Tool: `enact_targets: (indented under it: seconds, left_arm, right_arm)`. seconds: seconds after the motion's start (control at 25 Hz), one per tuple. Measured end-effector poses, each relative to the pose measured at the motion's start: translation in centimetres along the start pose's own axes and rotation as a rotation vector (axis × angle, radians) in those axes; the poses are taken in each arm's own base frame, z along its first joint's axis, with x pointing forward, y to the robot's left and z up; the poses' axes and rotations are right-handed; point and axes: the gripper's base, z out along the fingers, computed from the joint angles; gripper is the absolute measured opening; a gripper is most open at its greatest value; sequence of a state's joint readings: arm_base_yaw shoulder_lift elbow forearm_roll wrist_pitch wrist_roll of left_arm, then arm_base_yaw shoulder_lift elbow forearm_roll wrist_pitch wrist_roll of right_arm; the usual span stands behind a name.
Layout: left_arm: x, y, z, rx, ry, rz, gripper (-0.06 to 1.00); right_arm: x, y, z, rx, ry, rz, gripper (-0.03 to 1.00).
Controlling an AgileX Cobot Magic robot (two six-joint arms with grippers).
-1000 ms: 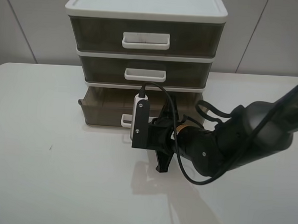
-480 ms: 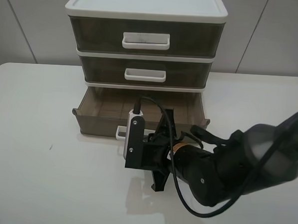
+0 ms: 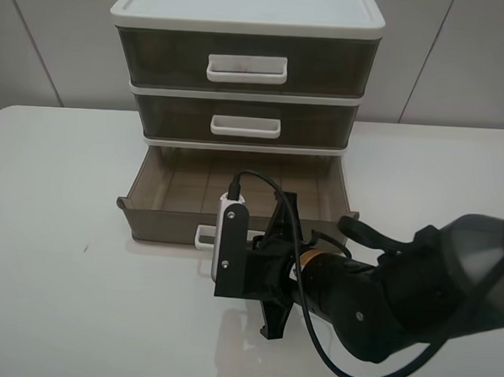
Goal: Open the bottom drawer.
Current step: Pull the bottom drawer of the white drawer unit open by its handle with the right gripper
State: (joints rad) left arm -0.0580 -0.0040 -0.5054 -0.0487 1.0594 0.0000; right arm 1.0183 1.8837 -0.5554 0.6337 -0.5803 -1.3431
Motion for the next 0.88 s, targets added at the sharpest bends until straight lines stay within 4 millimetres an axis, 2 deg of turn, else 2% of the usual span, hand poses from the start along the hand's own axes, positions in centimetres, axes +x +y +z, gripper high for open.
enact_targets:
  seconds: [0.24,0.32,0.52,0.72,0.88]
  left_arm:
    - [0.0,0.0,0.0,0.0,0.0,0.0,0.74]
    - [0.0,0.0,0.0,0.0,0.0,0.0,0.74]
    - [0.0,0.0,0.0,0.0,0.0,0.0,0.74]
    - [0.0,0.0,0.0,0.0,0.0,0.0,0.74]
    - [0.0,0.0,0.0,0.0,0.0,0.0,0.74]
  right_arm:
    - [0.0,0.0,0.0,-0.001,0.0,0.0,0.12]
    - [0.0,0.1,0.0,-0.009,0.002,0.0,0.2]
    - [0.0,0.3,-0.1,-0.035,0.006,-0.004,0.46]
    - [-0.5,-0.4,-1.0,-0.046,-0.02,0.014,0.52]
    - [-1.2,-1.1,-3.0,-0.121,-0.044,0.08,0.57]
